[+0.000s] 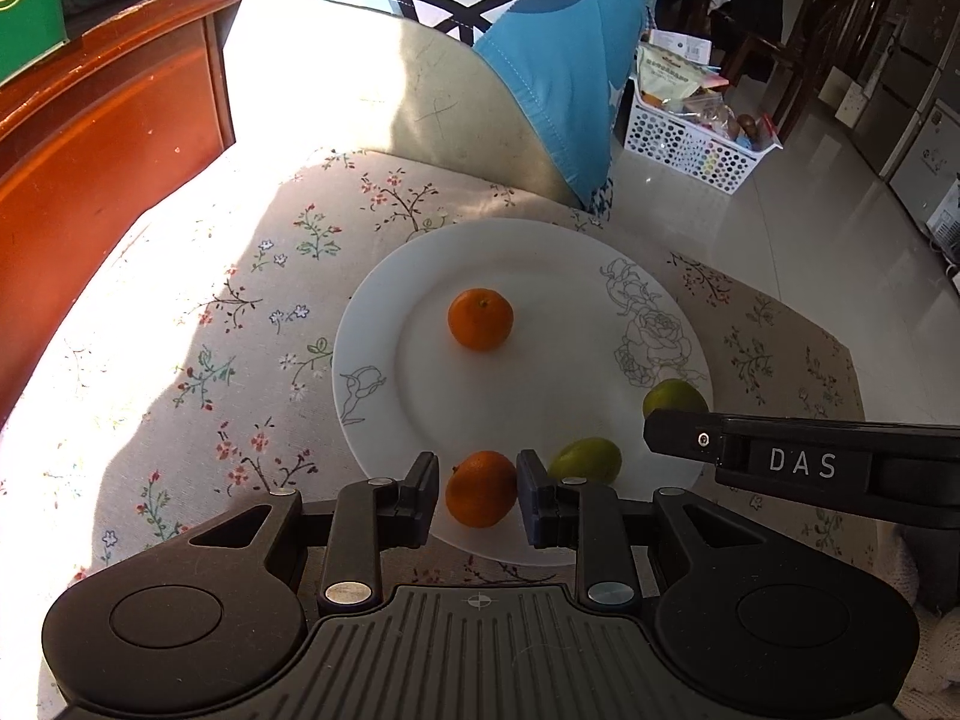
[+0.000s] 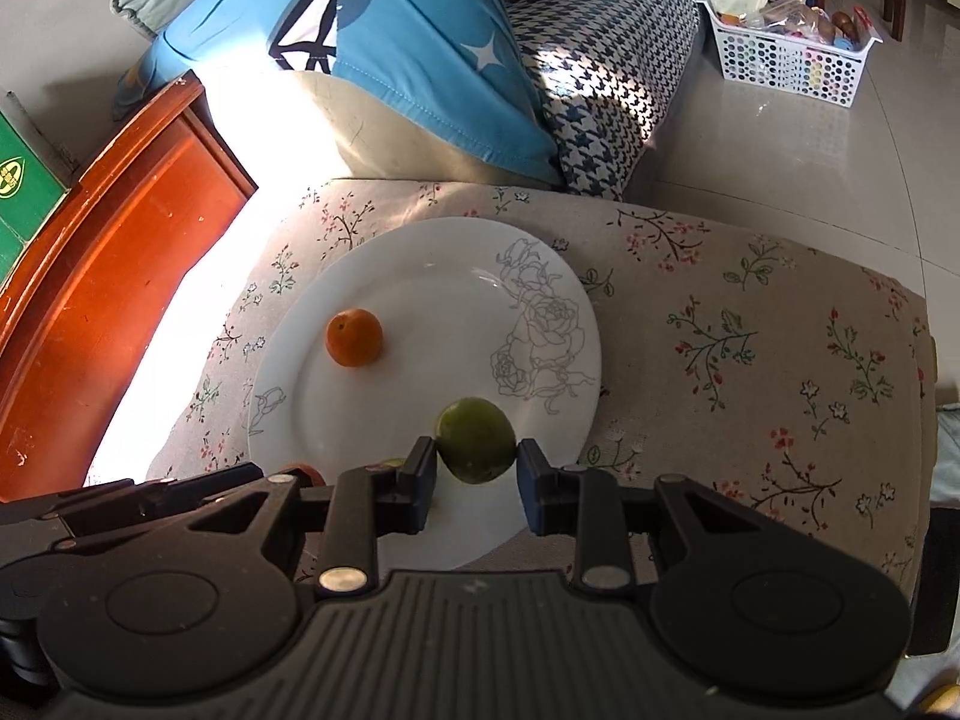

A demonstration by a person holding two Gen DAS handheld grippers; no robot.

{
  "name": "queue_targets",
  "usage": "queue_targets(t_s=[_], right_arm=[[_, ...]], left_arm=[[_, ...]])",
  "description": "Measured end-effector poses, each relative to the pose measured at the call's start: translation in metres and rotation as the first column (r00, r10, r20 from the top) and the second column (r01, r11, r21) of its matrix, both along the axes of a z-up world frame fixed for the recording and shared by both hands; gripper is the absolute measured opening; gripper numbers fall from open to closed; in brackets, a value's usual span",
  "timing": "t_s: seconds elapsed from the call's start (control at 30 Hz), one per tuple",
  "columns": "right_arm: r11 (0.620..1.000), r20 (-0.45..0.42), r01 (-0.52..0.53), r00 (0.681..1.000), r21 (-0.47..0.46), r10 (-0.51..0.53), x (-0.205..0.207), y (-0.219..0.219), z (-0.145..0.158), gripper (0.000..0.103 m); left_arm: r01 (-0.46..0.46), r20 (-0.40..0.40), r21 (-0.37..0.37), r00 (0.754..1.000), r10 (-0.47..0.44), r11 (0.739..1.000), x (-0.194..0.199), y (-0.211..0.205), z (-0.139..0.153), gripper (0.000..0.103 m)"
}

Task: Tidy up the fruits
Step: 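Carry both fruits onto the white plate and open both grippers, then move both grippers back to the fruit cluster beside the plate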

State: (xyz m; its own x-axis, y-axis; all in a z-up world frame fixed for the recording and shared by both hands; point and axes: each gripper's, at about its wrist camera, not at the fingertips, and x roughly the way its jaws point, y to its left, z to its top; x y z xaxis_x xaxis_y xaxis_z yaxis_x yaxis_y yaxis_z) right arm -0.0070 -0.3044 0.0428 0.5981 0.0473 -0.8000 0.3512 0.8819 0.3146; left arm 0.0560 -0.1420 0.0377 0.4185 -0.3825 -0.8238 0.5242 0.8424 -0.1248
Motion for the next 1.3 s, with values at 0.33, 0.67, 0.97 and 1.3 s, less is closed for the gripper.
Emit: queue_targets(t_s=[0.33, 0.67, 0.97, 1.3], right_arm=[[0.992, 0.072, 0.074, 0.994, 0.100, -0.081, -0.004, -0.017, 0.013, 0.035], [0.996, 0.080, -0.009, 0.997, 0.088, 0.001, -0.003, 0.001, 0.014, 0.036], [0.992, 0.098, -0.121, 0.988, 0.031, 0.118, -0.004, 0.028, 0.018, 0.036], [0.970, 0.093, -0.242, 0.966, -0.006, 0.242, -0.004, 0.058, 0.015, 0.036]], left_arm=[[-0.055, 0.027, -0.022, 0.998, 0.056, 0.998, 0.009, 0.003, 0.014, 0.052], [-0.084, 0.052, -0.027, 0.995, 0.085, 0.996, 0.005, 0.027, 0.035, 0.067], [-0.085, 0.067, 0.001, 0.994, 0.085, 0.996, -0.005, 0.052, 0.042, 0.068], [-0.124, 0.064, 0.000, 0.990, 0.124, 0.992, -0.009, 0.079, 0.044, 0.069]])
